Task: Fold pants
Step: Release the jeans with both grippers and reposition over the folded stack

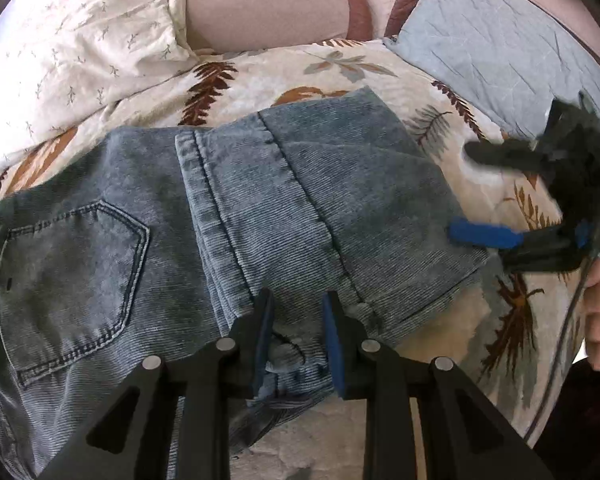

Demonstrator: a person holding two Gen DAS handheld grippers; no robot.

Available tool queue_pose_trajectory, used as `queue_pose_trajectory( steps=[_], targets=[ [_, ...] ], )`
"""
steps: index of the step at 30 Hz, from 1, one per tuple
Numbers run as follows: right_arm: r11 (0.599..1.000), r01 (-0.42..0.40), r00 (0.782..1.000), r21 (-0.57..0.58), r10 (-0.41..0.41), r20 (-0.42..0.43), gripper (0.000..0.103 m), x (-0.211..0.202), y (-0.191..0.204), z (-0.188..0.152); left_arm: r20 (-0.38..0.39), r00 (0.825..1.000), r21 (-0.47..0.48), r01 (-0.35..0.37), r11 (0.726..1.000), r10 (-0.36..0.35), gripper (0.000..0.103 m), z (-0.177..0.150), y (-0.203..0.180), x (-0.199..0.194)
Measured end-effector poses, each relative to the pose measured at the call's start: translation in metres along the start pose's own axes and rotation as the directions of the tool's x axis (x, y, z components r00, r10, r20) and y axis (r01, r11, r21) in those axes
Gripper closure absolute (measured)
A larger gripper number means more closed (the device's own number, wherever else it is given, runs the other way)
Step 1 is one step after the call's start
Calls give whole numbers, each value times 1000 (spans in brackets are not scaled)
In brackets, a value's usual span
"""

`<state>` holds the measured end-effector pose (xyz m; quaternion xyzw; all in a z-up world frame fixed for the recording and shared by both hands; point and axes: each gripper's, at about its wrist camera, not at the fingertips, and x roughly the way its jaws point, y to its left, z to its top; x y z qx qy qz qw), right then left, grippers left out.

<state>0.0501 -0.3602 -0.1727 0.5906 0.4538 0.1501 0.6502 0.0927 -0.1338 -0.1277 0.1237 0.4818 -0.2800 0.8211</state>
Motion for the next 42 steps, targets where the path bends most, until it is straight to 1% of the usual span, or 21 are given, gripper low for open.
queue_pose_trajectory(
  steps=[2,6,10,13,15,17,19,21,23,25,27,28,29,30,31,33,35,37,39,41,42],
  targets=[
    [1000,-3,1000,-24,3,7,38,-4,11,1,11,1000,6,-3,1000,2,75,-3,0,-2],
    [982,-42,995,-184,57,79,38,-11,50,12,40,999,-6,9,1000,-8,76,-8,1,-3],
    [971,-137,983,-195,157,92,35,3,63,31,72,997,-6,13,1000,-13,76,-13,1,-7],
    [971,-158,982,-179,174,77,35,31,67,47,97,995,-14,22,1000,-21,76,-16,3,-8],
    [977,-106,992,-184,116,47,35,57,68,57,107,994,-17,29,999,-27,76,-17,4,-9],
    [976,24,995,-218,-3,95,35,78,65,67,114,993,-24,29,999,-26,75,-18,4,-12],
    [976,63,994,-207,-42,101,38,90,57,76,128,992,-46,23,999,-17,75,-21,5,-20],
    [979,62,994,-193,-42,105,37,90,59,79,163,987,-69,12,998,-1,75,-28,6,-38],
    [970,62,990,-233,-29,141,33,79,74,70,202,979,-107,12,994,10,72,-38,10,-62],
    [954,32,991,-297,8,133,32,67,93,54,234,969,-200,-26,979,74,63,-52,20,-86],
    [937,14,993,-350,27,112,32,60,109,36,264,949,-351,-69,934,170,61,-73,39,-115],
    [920,20,993,-392,28,115,32,54,119,23,284,934,-419,-82,904,216,53,-85,49,-128],
    [901,38,993,-433,16,120,32,50,127,10,289,910,-497,-123,859,297,48,-99,60,-141],
    [886,55,993,-461,1,121,32,49,134,-1,273,875,-572,-186,799,399,42,-112,70,-152],
    [869,72,993,-489,-16,118,32,49,142,-13,260,833,-634,-233,737,487,42,-125,81,-162],
    [843,93,994,-530,-50,95,32,58,157,-32,241,777,-718,-261,645,582,40,-143,102,-175],
    [810,133,991,-571,-112,71,32,82,179,-46,187,749,-806,-253,536,635,29,-158,125,-184],
    [744,180,978,-643,-203,40,32,118,210,-64,154,727,-856,-240,458,669,26,-172,138,-189],
    [668,205,957,-715,-289,5,32,154,240,-86,130,723,-868,-249,431,679,26,-176,147,-185],
    [582,210,931,-786,-365,-22,32,195,267,-108,129,720,-865,-255,433,682,24,-179,149,-179],
    [528,207,912,-824,-409,-34,32,219,282,-120,119,727,-864,-260,432,676,20,-178,152,-174]
  ],
)
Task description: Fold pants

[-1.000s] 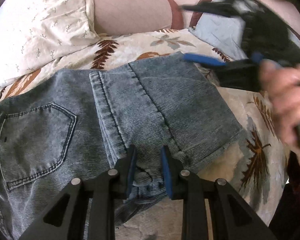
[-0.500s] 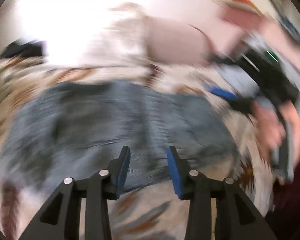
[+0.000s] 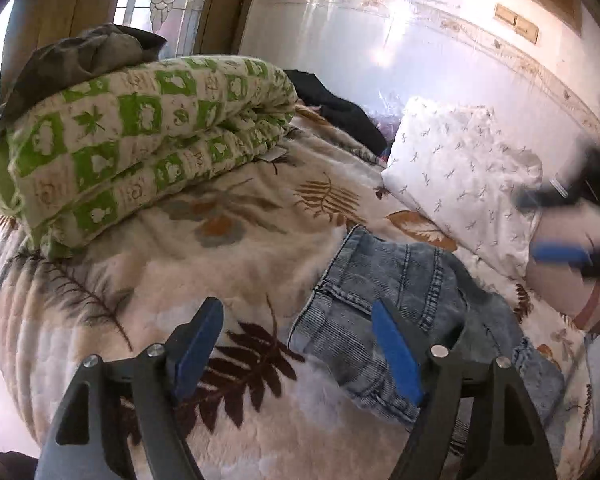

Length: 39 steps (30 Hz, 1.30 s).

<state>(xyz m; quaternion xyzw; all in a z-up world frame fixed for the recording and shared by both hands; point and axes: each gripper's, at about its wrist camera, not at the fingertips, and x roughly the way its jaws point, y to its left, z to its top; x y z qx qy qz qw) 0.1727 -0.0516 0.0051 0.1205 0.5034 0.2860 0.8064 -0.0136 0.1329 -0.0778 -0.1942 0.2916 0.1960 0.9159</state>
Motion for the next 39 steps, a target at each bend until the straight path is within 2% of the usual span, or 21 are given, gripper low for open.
queue_pose_trajectory(
  steps=[1,5,7,9,11,12,13,14,15,18,21,22,24,25,26,27,28,29,32,36,39],
  targets=[
    [999,17,999,-47,-19,-42,32,15,19,9,-10,1000,-2,3,1000,-3,16,0,-3,6],
    [981,52,975,-188,-91,-204,32,85,78,40,-36,999,-12,-7,1000,7,16,6,-3,34],
    [970,68,958,-235,-129,-255,32,107,91,45,-105,993,0,45,999,-44,16,3,-7,54],
    [959,83,938,-272,-167,-303,32,131,103,52,-183,981,1,66,998,-65,16,-3,-5,72],
    [950,93,917,-298,-198,-345,32,152,110,56,-189,979,6,83,997,-81,16,-6,-4,78],
    [943,107,906,-314,-222,-360,32,162,113,57,-188,978,17,96,995,-92,22,-5,-5,78],
    [939,113,897,-324,-237,-373,32,170,115,58,-194,974,14,126,992,-120,35,-4,-6,78],
    [935,119,886,-334,-252,-390,32,180,117,58,-203,967,2,161,987,-157,42,-5,-7,79],
    [926,135,870,-352,-281,-405,32,191,120,58,-209,961,1,185,983,-180,53,-6,-10,79],
    [887,189,820,-420,-378,-430,32,220,123,52,-195,965,44,187,981,-175,60,-8,-19,76],
    [854,247,755,-458,-466,-461,32,241,116,44,-197,962,30,198,980,-189,63,-7,-20,75],
    [844,259,742,-470,-485,-462,32,245,113,41,-198,961,27,201,979,-192,64,-7,-20,75],
    [822,266,725,-503,-515,-457,39,251,110,34,-194,961,25,205,978,-197,68,-7,-21,73],
    [811,269,719,-520,-528,-451,54,253,108,30,-189,961,24,207,978,-199,69,-6,-20,70],
    [802,269,716,-534,-537,-446,68,253,107,27,-184,961,18,211,977,-205,70,-6,-19,68],
    [793,266,718,-547,-542,-437,72,251,106,25,-177,962,17,215,976,-209,71,-5,-20,66],
    [785,269,727,-559,-546,-417,83,246,107,24,-170,963,22,217,976,-211,73,-3,-21,64],
    [790,270,735,-551,-538,-412,88,241,106,26,-157,965,31,219,975,-211,74,-3,-23,61],
    [829,249,790,-501,-473,-390,91,209,100,35,-110,969,67,231,971,-223,76,0,-26,55],
    [849,239,834,-471,-429,-349,93,163,91,40,-47,966,135,257,957,-253,78,1,-36,38],
    [863,236,865,-447,-396,-308,93,125,79,38,-7,955,194,292,937,-296,79,2,-51,24]
  ],
)
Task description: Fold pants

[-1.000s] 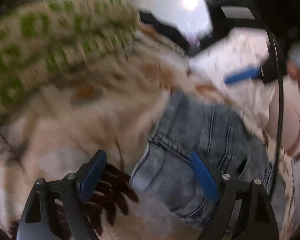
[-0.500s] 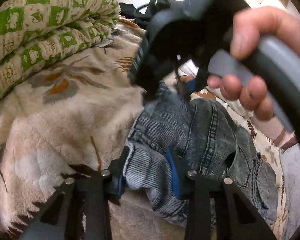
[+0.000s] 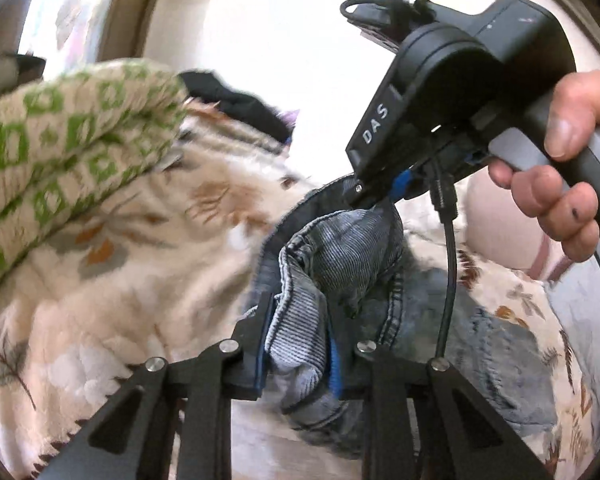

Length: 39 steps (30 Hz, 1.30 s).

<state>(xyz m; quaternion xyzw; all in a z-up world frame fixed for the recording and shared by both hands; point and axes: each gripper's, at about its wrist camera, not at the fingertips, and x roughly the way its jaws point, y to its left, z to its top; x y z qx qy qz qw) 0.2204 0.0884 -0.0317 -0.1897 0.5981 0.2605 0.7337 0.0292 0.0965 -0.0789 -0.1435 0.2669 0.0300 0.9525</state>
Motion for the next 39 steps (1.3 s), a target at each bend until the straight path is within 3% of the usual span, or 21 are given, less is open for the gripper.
queue_pose_trajectory(
  steps=[8,12,15,21,24,27,31,34,36,37,38,39],
  targets=[
    [989,-44,982,138,17,190,93,-59,-43,-59,132,987,243,58,968,-92,80,-6,-71,-37],
    [966,-82,961,243,12,276,94,-72,-87,-96,165,974,333,92,938,-154,82,-16,-109,-52],
    [939,-129,939,319,12,344,94,-82,-120,-128,146,964,380,153,912,-223,83,-26,-138,-58],
    [875,-220,898,432,9,439,94,-91,-183,-197,64,934,515,270,814,-350,83,-58,-207,-62],
    [833,-276,871,480,6,491,95,-90,-218,-228,9,916,575,324,752,-402,90,-77,-236,-60],
    [784,-348,843,514,22,538,95,-83,-253,-257,-11,904,638,335,694,-427,90,-96,-261,-61],
    [764,-352,855,540,28,519,95,-59,-274,-284,-9,899,700,318,640,-437,90,-112,-266,-70],
    [735,-422,833,532,82,547,91,-44,-278,-304,6,908,704,293,647,-419,90,-101,-251,-81],
    [682,-527,781,507,152,606,78,-39,-279,-317,21,919,671,279,686,-394,90,-78,-229,-88],
    [662,-567,752,491,171,637,65,-38,-277,-323,36,924,656,264,707,-380,90,-67,-219,-92],
    [649,-583,740,488,176,650,51,-39,-276,-327,68,933,643,229,731,-353,90,-51,-203,-92],
    [632,-596,736,496,183,652,47,-40,-272,-329,103,943,627,186,757,-317,90,-36,-192,-91]
  ],
)
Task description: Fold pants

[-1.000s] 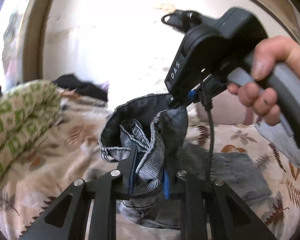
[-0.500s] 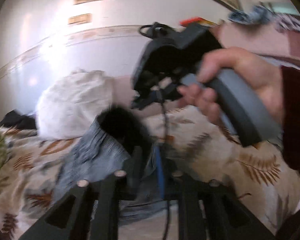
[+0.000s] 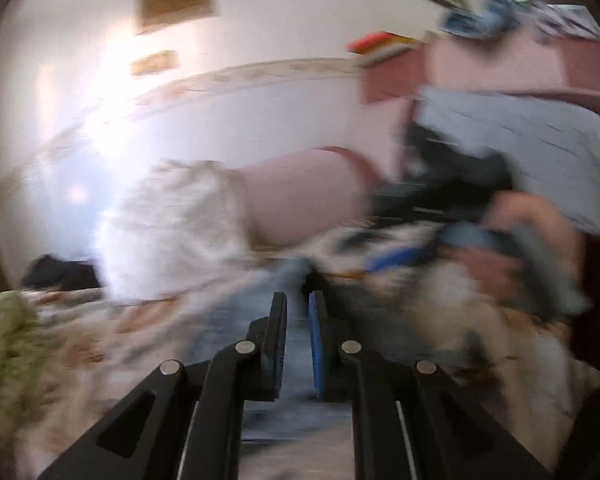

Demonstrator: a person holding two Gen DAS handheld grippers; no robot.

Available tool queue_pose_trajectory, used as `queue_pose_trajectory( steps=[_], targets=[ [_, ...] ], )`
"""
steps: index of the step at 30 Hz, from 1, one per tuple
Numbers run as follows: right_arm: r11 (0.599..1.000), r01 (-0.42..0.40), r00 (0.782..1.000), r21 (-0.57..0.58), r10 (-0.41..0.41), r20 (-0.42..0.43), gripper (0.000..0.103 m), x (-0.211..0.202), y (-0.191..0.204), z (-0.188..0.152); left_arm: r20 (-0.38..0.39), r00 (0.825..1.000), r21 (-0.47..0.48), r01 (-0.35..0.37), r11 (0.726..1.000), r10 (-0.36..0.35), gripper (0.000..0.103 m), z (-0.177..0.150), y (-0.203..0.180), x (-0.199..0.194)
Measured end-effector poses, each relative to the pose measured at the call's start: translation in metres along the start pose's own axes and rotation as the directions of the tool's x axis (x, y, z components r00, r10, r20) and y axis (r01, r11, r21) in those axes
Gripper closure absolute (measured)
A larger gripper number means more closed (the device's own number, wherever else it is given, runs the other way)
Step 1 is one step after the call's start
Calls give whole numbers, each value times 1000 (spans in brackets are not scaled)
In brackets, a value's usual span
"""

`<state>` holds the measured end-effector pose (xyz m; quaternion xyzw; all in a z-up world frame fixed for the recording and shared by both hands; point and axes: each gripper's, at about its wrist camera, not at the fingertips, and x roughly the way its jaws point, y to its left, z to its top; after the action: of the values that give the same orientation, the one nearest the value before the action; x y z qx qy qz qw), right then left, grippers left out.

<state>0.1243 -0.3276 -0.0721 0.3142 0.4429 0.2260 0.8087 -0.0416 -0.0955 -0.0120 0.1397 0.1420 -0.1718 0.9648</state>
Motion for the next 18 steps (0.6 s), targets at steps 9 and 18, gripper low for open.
queue_pose_trajectory(
  steps=[9,18],
  targets=[
    [983,-184,983,17,184,25,34,-8,59,-38,-227,971,-264,-131,956,70,90,-36,145,55],
    [993,-91,995,-80,93,23,67,43,91,-56,-384,906,-297,61,953,-178,90,-72,106,112]
  ],
)
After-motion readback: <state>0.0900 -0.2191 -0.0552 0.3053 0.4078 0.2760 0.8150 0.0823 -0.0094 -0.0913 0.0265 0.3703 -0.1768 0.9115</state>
